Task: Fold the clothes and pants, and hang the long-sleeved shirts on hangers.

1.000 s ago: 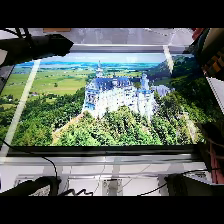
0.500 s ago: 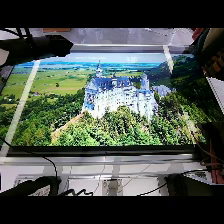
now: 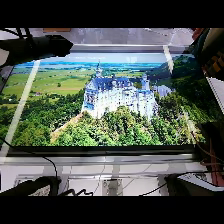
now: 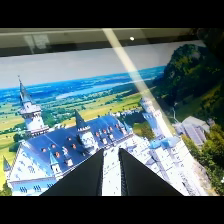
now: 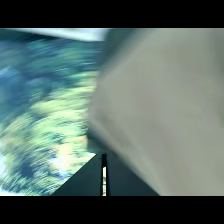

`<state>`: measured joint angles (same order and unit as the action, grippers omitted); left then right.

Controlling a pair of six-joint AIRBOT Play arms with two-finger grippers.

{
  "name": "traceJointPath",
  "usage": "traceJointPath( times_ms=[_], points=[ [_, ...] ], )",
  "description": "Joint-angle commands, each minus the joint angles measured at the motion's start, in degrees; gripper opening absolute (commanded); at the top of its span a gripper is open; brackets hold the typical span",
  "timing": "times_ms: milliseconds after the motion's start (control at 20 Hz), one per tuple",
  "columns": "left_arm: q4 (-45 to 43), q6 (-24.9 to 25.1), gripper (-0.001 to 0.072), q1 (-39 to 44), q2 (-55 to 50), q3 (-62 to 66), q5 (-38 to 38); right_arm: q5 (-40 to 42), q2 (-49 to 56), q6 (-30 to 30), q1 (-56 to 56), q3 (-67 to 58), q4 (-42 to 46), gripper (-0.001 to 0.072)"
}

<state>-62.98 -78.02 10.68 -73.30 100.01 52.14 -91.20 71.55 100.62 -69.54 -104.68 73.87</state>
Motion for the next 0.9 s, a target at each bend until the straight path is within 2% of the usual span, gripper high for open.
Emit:
traceJointPath(
  times_ms=[0,250,450,650,850],
  points=[
    [-0.02,0.00,0.0122,-0.07,-0.02,-0.02,-0.02,11.56,0.31,-1.11,20.57,0.00,2.45,0.0024],
    [-0.02,0.00,0.0122,-0.07,-0.02,-0.02,0.00,27.10,2.89,-9.57,55.84,0.00,7.91,0.0024],
    [-0.02,0.00,0.0121,-0.07,-0.02,-0.02,0.00,30.60,8.66,-15.23,76.76,0.00,15.69,0.0024],
    [-0.02,0.00,0.0121,-0.07,-0.02,-0.04,0.00,28.00,14.75,-17.03,86.16,0.00,25.14,0.0024],
    [-0.02,0.00,0.0121,-0.07,-0.02,-0.04,0.00,25.77,17.59,-16.96,86.66,0.00,24.68,0.0024]
  ],
)
